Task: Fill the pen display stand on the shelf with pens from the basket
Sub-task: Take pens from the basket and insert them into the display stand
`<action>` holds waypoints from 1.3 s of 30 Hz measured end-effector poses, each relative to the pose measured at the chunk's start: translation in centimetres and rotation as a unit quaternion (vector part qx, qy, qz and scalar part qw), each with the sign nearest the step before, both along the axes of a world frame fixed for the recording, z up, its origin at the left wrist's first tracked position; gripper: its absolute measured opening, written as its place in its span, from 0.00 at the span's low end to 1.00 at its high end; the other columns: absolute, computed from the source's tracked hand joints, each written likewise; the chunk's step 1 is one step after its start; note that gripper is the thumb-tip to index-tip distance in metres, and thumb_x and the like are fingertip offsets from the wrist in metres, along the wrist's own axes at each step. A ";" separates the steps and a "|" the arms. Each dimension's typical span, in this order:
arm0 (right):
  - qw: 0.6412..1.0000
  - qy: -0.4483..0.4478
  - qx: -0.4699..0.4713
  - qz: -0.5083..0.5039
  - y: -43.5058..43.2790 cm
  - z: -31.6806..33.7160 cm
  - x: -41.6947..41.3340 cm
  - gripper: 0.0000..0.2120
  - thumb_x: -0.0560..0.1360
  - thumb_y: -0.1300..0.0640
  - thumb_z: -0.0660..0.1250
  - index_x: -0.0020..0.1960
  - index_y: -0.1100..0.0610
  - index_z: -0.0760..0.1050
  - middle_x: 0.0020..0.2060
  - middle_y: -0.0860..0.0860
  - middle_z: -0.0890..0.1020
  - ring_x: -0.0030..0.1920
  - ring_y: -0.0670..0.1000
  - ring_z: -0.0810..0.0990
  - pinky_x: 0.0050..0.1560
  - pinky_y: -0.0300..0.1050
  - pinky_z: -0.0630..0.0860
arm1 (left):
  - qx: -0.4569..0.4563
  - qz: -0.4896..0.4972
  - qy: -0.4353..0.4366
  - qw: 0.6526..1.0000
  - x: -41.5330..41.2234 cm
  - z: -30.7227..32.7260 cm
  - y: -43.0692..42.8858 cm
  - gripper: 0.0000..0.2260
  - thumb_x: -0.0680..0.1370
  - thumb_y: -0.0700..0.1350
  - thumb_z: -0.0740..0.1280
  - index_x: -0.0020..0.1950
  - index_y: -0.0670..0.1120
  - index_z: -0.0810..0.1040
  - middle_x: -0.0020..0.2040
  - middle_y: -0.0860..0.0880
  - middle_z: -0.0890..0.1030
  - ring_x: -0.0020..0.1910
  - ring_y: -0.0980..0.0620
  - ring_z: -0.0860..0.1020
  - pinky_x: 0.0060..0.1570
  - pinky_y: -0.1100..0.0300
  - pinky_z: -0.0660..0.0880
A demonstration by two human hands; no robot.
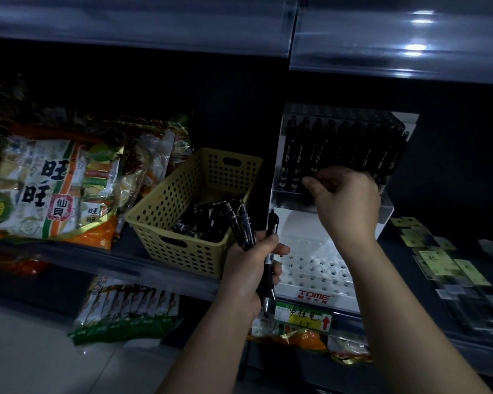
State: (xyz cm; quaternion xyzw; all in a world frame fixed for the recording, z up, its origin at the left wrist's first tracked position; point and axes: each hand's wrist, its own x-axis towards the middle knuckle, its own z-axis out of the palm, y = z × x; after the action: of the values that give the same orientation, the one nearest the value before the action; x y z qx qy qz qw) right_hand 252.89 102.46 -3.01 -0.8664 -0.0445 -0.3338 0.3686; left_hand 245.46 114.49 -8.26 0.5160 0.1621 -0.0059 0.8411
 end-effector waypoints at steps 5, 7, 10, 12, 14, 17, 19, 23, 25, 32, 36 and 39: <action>0.999 0.032 -0.003 0.013 -0.2 0.5 0.0 0.12 0.72 0.48 0.72 0.49 0.56 0.84 0.41 0.55 0.85 0.49 0.60 0.80 0.49 0.53 0.77 | 0.000 -0.004 -0.001 1.000 -0.1 0.0 0.0 0.04 0.77 0.39 0.67 0.51 0.41 0.77 0.33 0.47 0.82 0.23 0.53 0.70 0.23 0.64 0.66; 0.999 0.039 -0.016 0.018 -0.2 0.8 -0.1 0.12 0.72 0.48 0.72 0.49 0.56 0.84 0.42 0.55 0.85 0.49 0.60 0.80 0.48 0.53 0.77 | -0.002 -0.004 -0.002 1.000 -0.1 0.0 -0.1 0.03 0.77 0.39 0.67 0.51 0.42 0.77 0.33 0.47 0.81 0.23 0.53 0.70 0.23 0.65 0.66; 0.997 0.056 -0.040 0.018 -0.2 1.4 -0.3 0.11 0.73 0.49 0.71 0.49 0.56 0.83 0.41 0.55 0.85 0.47 0.58 0.81 0.46 0.50 0.77 | -0.002 -0.007 -0.002 1.000 -0.1 0.0 -0.2 0.03 0.77 0.39 0.67 0.51 0.41 0.77 0.33 0.47 0.81 0.23 0.53 0.70 0.23 0.64 0.66; 0.996 0.070 -0.048 0.021 -0.2 1.8 -0.4 0.10 0.74 0.50 0.70 0.49 0.56 0.83 0.42 0.55 0.85 0.46 0.57 0.82 0.46 0.49 0.77 | -0.001 -0.009 -0.002 1.000 -0.1 0.0 -0.3 0.03 0.77 0.39 0.67 0.50 0.42 0.76 0.33 0.47 0.81 0.24 0.53 0.70 0.23 0.64 0.66; 0.995 0.075 -0.064 0.024 -0.3 2.0 -0.3 0.09 0.73 0.51 0.70 0.47 0.57 0.83 0.42 0.55 0.85 0.46 0.58 0.82 0.45 0.49 0.78 | 0.000 -0.010 -0.001 1.000 -0.1 0.0 -0.3 0.03 0.77 0.39 0.67 0.50 0.42 0.76 0.33 0.47 0.81 0.24 0.53 0.70 0.23 0.63 0.66; 0.993 0.089 -0.081 0.021 -0.2 1.9 -0.3 0.09 0.73 0.51 0.71 0.45 0.57 0.83 0.41 0.55 0.85 0.44 0.58 0.82 0.44 0.49 0.78 | 0.002 -0.010 0.000 1.000 -0.1 0.1 -0.3 0.03 0.77 0.39 0.67 0.50 0.42 0.77 0.33 0.47 0.81 0.23 0.53 0.70 0.23 0.64 0.66; 0.992 0.091 -0.083 0.020 -0.2 1.9 -0.3 0.09 0.73 0.51 0.71 0.45 0.57 0.83 0.41 0.56 0.85 0.44 0.58 0.82 0.45 0.50 0.78 | 0.003 -0.010 -0.002 1.000 -0.1 0.1 -0.3 0.03 0.77 0.39 0.67 0.50 0.41 0.77 0.33 0.47 0.81 0.23 0.53 0.70 0.23 0.64 0.66; 0.991 0.091 -0.091 0.025 -0.3 2.0 -0.2 0.09 0.73 0.51 0.71 0.46 0.57 0.83 0.42 0.56 0.85 0.45 0.59 0.82 0.45 0.50 0.79 | 0.000 -0.013 -0.006 1.000 -0.2 0.2 -0.4 0.02 0.77 0.39 0.66 0.49 0.42 0.77 0.33 0.47 0.81 0.23 0.53 0.70 0.23 0.64 0.66; 0.992 0.091 -0.086 0.029 -0.5 1.9 -0.3 0.11 0.72 0.50 0.72 0.47 0.57 0.83 0.43 0.55 0.85 0.46 0.57 0.82 0.46 0.50 0.79 | -0.009 -0.011 -0.013 1.000 -0.2 0.4 -0.4 0.03 0.77 0.39 0.67 0.50 0.43 0.77 0.34 0.47 0.82 0.24 0.54 0.71 0.24 0.64 0.67; 0.984 0.131 0.004 0.124 -0.5 3.1 -2.5 0.17 0.71 0.42 0.70 0.33 0.55 0.77 0.25 0.48 0.77 0.30 0.46 0.76 0.32 0.41 0.69 | -0.013 -0.005 -0.105 0.994 -0.5 1.1 -0.4 0.07 0.75 0.41 0.68 0.53 0.45 0.78 0.37 0.47 0.82 0.26 0.54 0.73 0.26 0.61 0.70; 0.890 0.314 0.076 0.323 -0.7 3.6 -3.4 0.15 0.72 0.55 0.72 0.40 0.69 0.78 0.24 0.47 0.77 0.27 0.38 0.76 0.31 0.31 0.69 | -0.011 -0.018 -0.133 0.991 -0.6 1.5 -0.8 0.06 0.75 0.43 0.68 0.51 0.46 0.80 0.38 0.48 0.82 0.27 0.54 0.73 0.27 0.61 0.70; 0.888 0.302 0.120 0.324 -0.9 3.3 -3.2 0.11 0.72 0.56 0.72 0.37 0.63 0.77 0.23 0.44 0.76 0.26 0.39 0.73 0.26 0.33 0.66 | 0.004 -0.026 -0.128 0.991 -0.8 1.5 -0.9 0.07 0.74 0.45 0.68 0.50 0.46 0.80 0.38 0.47 0.82 0.28 0.53 0.74 0.27 0.61 0.70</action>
State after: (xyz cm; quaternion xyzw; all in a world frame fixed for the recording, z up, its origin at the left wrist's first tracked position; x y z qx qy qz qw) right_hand 249.68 101.56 0.33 -0.8121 -0.1691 0.0798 0.5528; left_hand 244.70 113.54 -6.75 0.5199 0.0398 0.0386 0.8524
